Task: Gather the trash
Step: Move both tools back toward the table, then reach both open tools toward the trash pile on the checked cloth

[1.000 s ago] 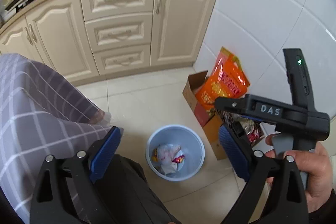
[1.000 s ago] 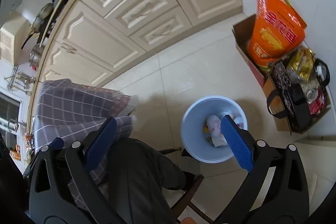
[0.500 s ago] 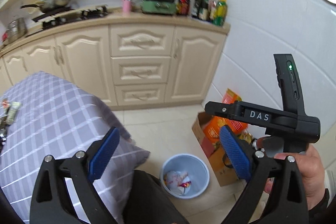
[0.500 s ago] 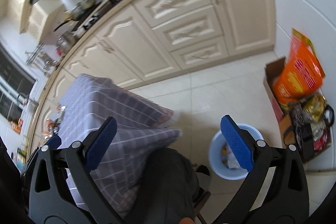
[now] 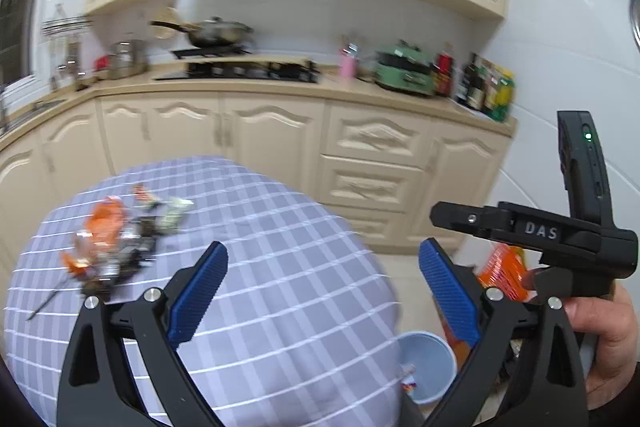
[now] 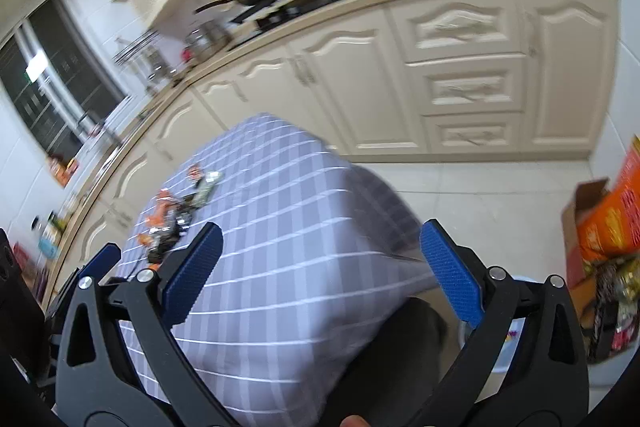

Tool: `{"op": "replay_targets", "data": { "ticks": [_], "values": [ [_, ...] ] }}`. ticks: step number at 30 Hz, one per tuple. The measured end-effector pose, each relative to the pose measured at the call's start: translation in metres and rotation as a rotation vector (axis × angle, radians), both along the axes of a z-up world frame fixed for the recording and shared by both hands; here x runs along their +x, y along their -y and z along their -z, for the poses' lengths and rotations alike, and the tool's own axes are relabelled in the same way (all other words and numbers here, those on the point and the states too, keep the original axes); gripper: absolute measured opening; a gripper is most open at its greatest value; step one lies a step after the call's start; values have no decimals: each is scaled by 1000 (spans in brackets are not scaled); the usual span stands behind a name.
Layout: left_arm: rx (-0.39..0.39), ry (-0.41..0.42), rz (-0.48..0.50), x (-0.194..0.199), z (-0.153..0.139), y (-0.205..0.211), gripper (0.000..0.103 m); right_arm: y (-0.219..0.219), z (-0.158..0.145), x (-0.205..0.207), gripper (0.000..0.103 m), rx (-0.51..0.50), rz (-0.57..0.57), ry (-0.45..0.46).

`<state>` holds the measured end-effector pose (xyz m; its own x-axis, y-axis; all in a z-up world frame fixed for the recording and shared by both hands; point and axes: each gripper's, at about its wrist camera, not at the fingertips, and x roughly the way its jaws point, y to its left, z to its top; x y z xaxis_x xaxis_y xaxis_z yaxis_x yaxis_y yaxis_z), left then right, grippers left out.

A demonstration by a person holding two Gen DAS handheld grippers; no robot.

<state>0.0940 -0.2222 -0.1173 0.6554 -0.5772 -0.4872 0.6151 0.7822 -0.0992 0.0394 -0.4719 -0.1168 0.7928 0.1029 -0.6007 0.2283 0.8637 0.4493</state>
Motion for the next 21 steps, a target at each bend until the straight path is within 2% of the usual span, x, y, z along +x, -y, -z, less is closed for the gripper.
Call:
{"op": "replay_targets", "data": {
  "ticks": [4,9,14,21],
  "values": [
    [-7,31,-97,10,-5,-45,95,-42,-10,25,97,-33,-79,11],
    [-19,19,-226,31,2,-105,95,-97,-12,58,97,-70,-175,11],
    [-15,-1,-337,50,15,-157,95,-145,-1,93,97,-97,-247,-16],
    [36,-24,-454,82,38,-215,95,-211,20,143,97,-140,-354,-57]
  ]
}}
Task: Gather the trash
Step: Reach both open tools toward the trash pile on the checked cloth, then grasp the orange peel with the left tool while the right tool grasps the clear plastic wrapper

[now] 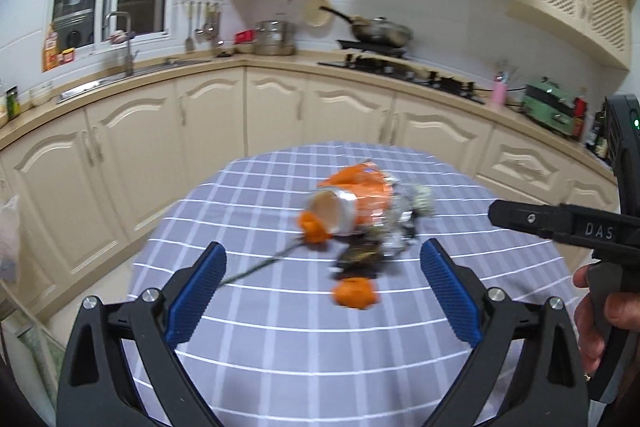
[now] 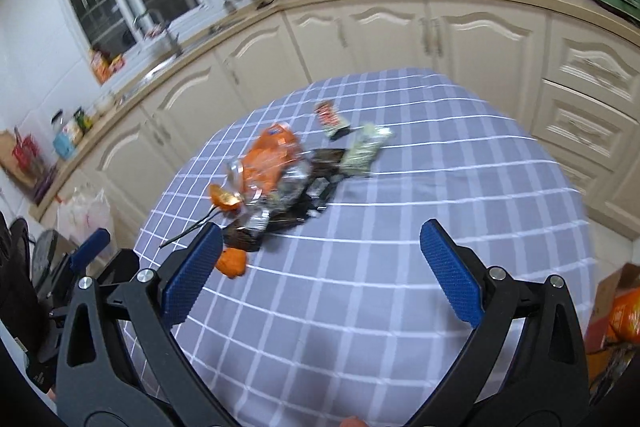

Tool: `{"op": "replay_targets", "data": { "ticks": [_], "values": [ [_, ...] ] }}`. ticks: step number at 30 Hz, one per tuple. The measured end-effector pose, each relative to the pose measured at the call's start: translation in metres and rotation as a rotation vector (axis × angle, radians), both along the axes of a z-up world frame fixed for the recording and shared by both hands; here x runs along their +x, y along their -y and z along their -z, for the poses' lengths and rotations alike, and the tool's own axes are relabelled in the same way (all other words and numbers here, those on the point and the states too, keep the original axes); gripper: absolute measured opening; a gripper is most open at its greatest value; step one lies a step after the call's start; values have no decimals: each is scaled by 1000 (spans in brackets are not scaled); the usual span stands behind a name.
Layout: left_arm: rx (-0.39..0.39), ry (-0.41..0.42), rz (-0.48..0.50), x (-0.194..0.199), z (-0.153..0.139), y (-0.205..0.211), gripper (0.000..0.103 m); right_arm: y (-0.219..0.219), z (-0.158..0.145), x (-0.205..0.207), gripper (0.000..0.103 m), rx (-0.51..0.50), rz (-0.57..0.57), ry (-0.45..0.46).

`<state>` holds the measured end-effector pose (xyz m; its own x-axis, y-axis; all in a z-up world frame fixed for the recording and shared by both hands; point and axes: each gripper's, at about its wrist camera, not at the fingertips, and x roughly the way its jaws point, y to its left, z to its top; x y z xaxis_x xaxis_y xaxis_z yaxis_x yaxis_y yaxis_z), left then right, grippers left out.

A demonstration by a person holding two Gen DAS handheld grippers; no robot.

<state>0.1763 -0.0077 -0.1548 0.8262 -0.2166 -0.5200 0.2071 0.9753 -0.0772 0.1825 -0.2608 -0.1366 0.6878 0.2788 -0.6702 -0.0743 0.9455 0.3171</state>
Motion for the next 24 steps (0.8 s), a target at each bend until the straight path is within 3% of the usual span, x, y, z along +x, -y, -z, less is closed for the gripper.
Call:
{"op": "replay_targets", "data": {
  "ticks": [5,7,10,12,14,24],
  "values": [
    [44,-37,-36,26,15,-18,95,-46,17,32,97,-44,-78,-17],
    [59,-56,-40,36,21,-22,95,-57,25,44,91,-60,-88,-30],
    [83,-82,-32,51,28,-21,95,-64,39,59,79,-66,-81,-62],
    [101,-90,-20,59,32,-16,95,-65,48,66,57,-55,-84,-84],
    [122,-102,-8,67,35,-10,95,-64,53,69,42,-46,-92,-96],
    [176,-216,85,119,55,14,95,-30,45,45,41,15,-79,-57]
  ]
}}
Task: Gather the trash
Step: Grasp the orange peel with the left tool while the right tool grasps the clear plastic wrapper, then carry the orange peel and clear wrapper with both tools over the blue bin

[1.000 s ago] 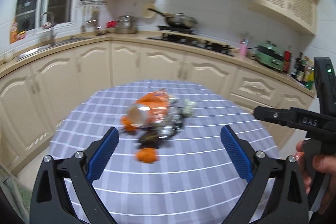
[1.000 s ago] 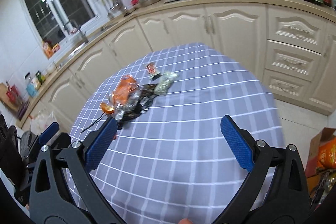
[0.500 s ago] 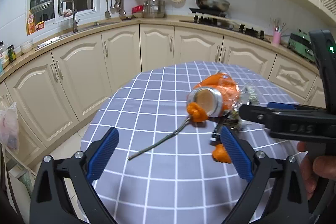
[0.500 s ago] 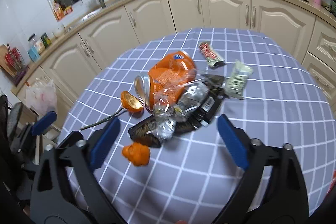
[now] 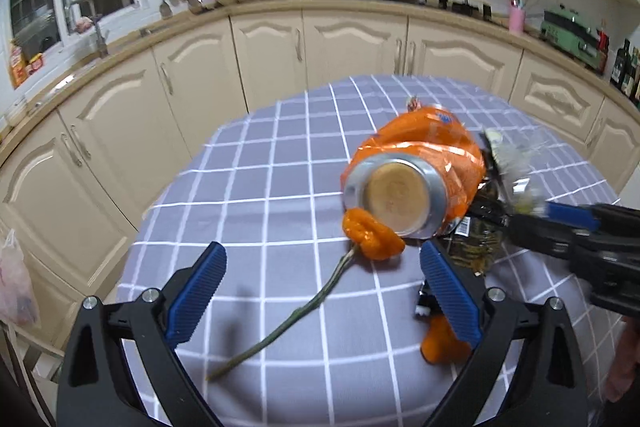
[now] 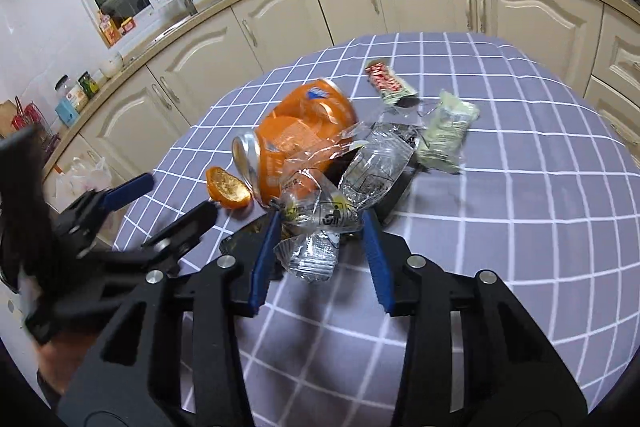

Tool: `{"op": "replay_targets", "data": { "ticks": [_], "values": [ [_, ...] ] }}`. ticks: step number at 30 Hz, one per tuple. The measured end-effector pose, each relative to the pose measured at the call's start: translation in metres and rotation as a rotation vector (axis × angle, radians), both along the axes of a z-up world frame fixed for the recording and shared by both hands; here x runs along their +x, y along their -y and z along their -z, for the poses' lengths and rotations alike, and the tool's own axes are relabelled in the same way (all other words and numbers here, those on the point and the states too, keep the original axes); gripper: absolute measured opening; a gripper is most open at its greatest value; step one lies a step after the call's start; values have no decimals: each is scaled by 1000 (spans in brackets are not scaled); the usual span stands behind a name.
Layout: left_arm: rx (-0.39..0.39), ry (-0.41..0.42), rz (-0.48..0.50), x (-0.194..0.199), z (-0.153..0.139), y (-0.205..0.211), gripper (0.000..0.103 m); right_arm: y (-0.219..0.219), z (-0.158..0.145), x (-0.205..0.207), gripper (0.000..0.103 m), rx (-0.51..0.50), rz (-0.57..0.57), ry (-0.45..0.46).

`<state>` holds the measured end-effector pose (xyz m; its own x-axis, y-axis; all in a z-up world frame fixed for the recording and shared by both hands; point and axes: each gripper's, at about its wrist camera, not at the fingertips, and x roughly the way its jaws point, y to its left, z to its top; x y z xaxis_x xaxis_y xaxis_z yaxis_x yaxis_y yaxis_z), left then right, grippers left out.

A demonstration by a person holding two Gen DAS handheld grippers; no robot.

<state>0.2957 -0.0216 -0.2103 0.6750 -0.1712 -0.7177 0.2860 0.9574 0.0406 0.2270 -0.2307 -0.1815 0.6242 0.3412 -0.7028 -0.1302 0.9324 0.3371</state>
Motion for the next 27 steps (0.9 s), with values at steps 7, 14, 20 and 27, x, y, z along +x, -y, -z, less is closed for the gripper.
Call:
{"op": "replay_targets", "data": {
  "ticks": [7,14,20,27],
  "values": [
    [-96,-114,59,16,14,2,35,27,-7,-17,41,28,36,5],
    [-128,-68,54,-13,8,0,32,36,-19,-37,41,34,43,31],
    [-149,19,15,-55,-16,-11,32,45,-36,-66,41,33,47,95],
    [-216,160,15,-115,-65,-6,32,63,-72,-115,41,30,69,205]
  ]
}}
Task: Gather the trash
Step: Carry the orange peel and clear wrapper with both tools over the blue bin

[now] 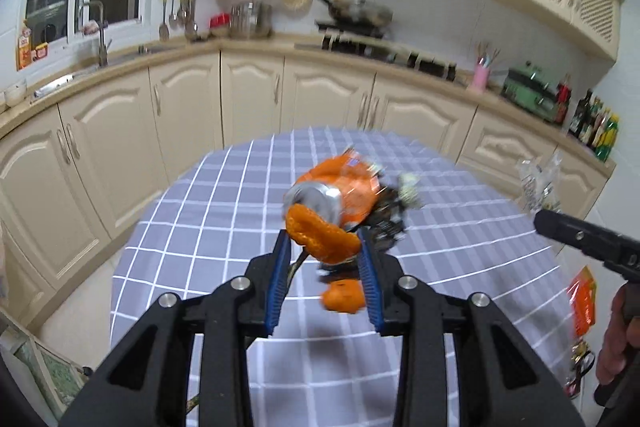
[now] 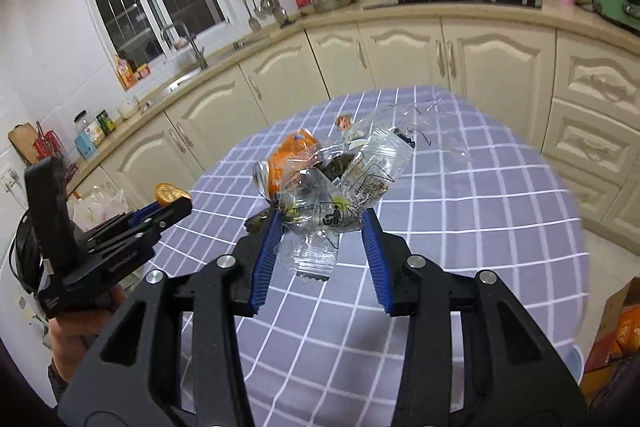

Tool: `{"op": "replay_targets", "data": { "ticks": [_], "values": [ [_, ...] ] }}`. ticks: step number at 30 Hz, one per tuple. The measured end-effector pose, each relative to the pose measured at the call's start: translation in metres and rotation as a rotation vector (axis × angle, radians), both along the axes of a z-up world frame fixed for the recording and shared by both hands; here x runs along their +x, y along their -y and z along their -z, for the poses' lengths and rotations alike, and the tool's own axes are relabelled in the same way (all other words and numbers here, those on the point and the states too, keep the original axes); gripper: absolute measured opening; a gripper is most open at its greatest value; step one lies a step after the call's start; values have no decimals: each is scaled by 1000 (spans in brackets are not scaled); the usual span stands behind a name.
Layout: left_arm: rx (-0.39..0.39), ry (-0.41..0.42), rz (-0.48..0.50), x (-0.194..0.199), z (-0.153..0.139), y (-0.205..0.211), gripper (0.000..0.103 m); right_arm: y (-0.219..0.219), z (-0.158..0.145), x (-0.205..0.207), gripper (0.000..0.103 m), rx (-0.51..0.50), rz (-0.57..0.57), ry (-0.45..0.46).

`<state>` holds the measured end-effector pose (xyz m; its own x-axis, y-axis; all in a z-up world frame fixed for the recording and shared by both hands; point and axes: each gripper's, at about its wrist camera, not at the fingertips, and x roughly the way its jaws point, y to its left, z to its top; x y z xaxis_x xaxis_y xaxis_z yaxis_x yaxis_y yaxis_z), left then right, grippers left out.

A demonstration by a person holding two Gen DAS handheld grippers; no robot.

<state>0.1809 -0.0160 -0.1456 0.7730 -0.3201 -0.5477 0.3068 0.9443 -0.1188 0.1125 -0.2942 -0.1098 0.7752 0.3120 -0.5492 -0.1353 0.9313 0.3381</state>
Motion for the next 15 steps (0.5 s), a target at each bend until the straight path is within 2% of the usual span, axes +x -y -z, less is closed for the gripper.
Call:
{"op": "replay_targets", "data": {
  "ticks": [3,8,15],
  "values": [
    [-31,45,21,-21,-19,11,32,14,-13,-17,41,-8,20,34],
    [-55,98,109,-51,-43,51,32,48,-25,-45,41,-7,82,65],
    [-84,109,246,-74,-56,116,32,117,-29,-86,41,-9,218,79]
  ]
}}
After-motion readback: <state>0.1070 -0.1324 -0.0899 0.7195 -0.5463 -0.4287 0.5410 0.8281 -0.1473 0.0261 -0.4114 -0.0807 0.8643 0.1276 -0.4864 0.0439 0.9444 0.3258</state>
